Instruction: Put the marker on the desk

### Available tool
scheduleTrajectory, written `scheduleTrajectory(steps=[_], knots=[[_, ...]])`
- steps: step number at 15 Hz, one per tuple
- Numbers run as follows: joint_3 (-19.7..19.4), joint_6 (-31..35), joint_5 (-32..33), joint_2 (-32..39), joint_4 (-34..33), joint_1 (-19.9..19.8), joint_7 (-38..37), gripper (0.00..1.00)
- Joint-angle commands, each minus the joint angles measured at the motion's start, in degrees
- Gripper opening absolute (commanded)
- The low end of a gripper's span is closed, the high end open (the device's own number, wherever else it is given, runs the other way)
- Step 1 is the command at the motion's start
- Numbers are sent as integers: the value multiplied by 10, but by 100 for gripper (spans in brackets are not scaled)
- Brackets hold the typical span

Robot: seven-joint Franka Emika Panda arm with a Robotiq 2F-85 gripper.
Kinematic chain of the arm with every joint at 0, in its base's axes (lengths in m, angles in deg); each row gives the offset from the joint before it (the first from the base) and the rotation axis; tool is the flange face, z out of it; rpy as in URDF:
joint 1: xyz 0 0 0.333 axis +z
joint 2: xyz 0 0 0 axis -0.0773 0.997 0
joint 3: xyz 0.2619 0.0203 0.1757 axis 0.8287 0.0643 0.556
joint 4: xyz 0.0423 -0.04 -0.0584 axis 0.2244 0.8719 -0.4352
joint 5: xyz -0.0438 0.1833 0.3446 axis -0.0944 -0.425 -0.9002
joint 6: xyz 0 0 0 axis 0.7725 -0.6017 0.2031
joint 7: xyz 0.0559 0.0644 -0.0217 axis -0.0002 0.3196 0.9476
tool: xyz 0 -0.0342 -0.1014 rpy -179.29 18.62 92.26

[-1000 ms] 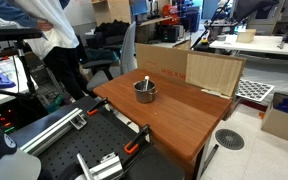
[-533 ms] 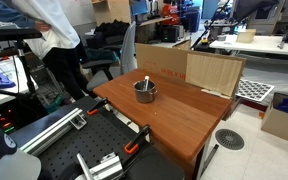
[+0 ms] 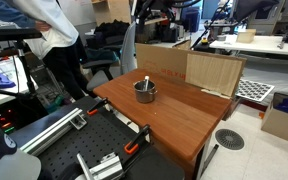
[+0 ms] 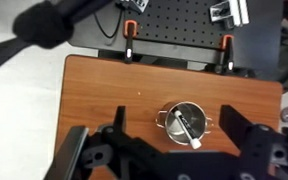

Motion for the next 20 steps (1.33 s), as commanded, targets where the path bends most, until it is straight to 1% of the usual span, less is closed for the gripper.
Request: scheduleTrajectory(steps=[1, 12, 20], knots=[[17, 28, 23, 34, -5, 2, -9, 100], [52, 85, 76, 134, -13, 23, -56, 100], [70, 62, 117, 217, -59, 45, -55, 100]])
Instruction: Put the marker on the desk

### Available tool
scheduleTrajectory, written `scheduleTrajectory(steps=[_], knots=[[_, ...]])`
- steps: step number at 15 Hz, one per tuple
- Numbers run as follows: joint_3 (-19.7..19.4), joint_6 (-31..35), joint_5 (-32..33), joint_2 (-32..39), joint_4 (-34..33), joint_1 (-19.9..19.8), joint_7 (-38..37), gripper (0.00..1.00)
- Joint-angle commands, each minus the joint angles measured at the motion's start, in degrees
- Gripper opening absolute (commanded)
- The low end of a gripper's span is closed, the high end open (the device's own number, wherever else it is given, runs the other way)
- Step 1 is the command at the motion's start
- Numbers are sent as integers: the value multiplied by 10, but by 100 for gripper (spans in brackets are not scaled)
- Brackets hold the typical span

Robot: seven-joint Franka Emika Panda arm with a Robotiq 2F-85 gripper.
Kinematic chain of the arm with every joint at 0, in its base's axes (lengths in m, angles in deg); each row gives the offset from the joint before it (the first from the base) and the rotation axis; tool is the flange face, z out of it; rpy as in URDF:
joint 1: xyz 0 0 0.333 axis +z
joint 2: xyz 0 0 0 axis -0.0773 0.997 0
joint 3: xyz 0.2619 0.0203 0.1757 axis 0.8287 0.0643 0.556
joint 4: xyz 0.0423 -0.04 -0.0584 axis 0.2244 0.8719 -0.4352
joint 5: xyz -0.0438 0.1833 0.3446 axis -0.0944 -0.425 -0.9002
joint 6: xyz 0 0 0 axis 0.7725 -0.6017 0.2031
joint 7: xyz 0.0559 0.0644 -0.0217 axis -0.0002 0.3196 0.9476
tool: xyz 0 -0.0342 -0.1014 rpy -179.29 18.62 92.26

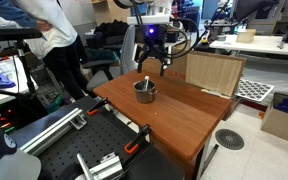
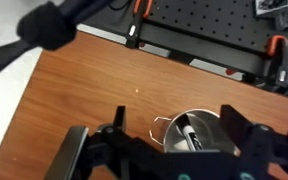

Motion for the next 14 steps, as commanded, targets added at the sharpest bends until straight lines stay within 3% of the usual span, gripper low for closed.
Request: scheduleTrajectory(steps=[1, 14], knots=[[7, -19, 25, 39, -39, 9, -8, 100], [23, 88, 50, 99, -42, 29, -13, 100]])
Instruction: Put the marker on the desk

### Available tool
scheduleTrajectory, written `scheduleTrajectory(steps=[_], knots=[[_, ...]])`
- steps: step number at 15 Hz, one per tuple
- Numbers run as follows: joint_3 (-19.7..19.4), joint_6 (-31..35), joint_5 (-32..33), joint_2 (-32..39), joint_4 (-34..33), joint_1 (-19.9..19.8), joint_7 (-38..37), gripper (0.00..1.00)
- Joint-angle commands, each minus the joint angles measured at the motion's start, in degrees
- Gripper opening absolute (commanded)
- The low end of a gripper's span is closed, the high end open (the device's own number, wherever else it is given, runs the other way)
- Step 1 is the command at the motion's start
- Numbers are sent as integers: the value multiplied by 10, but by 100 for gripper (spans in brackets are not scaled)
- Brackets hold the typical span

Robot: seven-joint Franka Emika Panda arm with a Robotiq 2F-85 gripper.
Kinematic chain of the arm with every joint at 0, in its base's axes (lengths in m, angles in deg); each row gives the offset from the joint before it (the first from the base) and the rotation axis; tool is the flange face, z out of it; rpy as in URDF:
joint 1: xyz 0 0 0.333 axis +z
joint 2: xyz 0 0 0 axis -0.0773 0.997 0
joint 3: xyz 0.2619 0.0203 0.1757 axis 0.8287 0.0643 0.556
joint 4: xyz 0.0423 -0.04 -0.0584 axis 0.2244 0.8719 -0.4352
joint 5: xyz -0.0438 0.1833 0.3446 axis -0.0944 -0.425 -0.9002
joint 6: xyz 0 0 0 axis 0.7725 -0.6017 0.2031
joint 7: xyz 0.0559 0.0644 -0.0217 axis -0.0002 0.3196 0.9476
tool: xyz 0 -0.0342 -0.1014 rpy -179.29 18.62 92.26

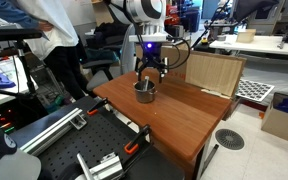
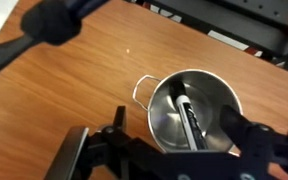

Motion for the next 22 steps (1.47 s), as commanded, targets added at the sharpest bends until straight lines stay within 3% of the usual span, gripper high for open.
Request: scheduleTrajectory(steps=[1, 8, 15, 17, 22], knots=[[0, 28, 24, 14, -1, 9, -17, 100], [0, 48, 47, 10, 16, 35, -58, 100], [1, 60, 52, 4, 25, 35, -64, 100], [2, 62, 50, 2, 27, 33, -59, 74], [0, 72, 55, -5, 28, 29, -56, 37]])
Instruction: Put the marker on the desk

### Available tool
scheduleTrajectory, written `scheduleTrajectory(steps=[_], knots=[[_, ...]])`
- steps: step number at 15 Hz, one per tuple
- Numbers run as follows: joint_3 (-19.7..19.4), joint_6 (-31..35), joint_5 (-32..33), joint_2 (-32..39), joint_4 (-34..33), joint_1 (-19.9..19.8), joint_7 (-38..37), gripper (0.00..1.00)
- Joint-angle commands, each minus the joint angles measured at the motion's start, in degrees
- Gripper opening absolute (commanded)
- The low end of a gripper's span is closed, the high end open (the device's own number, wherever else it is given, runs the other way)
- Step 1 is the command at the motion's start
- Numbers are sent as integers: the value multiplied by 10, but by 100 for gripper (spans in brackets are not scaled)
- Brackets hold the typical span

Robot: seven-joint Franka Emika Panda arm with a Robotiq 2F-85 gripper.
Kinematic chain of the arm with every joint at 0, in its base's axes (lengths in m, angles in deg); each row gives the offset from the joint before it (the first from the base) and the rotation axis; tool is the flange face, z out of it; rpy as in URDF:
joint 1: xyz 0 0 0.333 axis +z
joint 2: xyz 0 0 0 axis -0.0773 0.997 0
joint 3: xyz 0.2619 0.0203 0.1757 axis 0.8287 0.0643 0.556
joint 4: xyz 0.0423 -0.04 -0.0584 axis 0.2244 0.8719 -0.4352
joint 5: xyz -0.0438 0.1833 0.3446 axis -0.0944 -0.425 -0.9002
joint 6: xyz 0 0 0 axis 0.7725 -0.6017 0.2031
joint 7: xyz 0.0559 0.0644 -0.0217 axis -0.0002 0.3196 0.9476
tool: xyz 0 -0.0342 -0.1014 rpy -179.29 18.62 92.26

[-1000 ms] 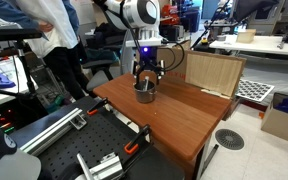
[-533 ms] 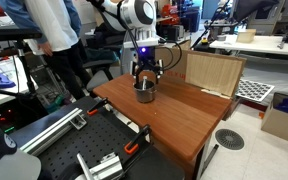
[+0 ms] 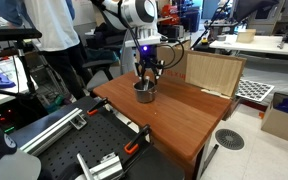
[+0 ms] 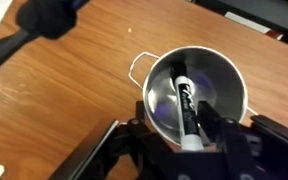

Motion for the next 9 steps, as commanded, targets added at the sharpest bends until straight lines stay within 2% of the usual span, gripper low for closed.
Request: scheduleTrajectory(steps=[1, 3, 4, 5, 6, 9], knots=[[3, 18, 10, -13, 16, -4, -5, 28], [1, 11, 14, -13, 12, -4, -7, 14], [-1, 9, 17, -13, 11, -3, -10, 57], [-1, 9, 19, -14, 11, -2, -12, 56], [-1, 9, 19, -13, 11, -1, -11, 59], [-1, 8, 20, -11, 13, 0, -15, 80]])
